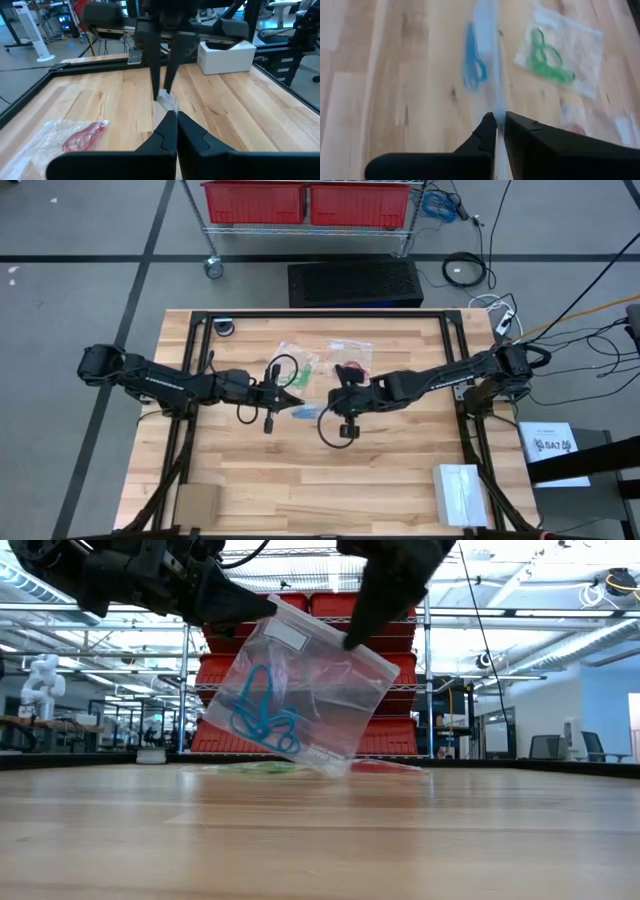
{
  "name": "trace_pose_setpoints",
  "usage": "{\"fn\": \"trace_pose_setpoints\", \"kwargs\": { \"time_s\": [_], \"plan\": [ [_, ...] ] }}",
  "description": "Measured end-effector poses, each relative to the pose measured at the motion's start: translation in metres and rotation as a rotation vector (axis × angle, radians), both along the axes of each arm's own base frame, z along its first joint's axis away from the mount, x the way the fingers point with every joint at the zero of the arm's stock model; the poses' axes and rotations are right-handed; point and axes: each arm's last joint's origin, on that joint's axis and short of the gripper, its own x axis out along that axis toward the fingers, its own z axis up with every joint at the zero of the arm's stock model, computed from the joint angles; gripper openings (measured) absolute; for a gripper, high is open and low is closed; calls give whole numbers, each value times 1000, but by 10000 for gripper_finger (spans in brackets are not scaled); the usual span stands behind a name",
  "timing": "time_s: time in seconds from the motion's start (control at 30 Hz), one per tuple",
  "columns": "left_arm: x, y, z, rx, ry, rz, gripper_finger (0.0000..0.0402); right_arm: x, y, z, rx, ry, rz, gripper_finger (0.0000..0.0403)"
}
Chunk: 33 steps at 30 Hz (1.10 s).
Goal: Sort rubber bands
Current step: Close the bottom transparent zip bag
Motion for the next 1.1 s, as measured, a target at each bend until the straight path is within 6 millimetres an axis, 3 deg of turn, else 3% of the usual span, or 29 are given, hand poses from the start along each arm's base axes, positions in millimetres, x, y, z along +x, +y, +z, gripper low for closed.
{"fn": "trace_pose_setpoints", "kwargs": {
  "time_s": [0.83, 1.1],
  "plan": [
    [0, 0, 0, -4, 5, 2, 0, -23, -4, -5, -39, 177, -160, 6],
    [0, 1, 0, -46, 6, 37, 38, -19, -7, -3, -129, 120, -196, 81]
  ]
}}
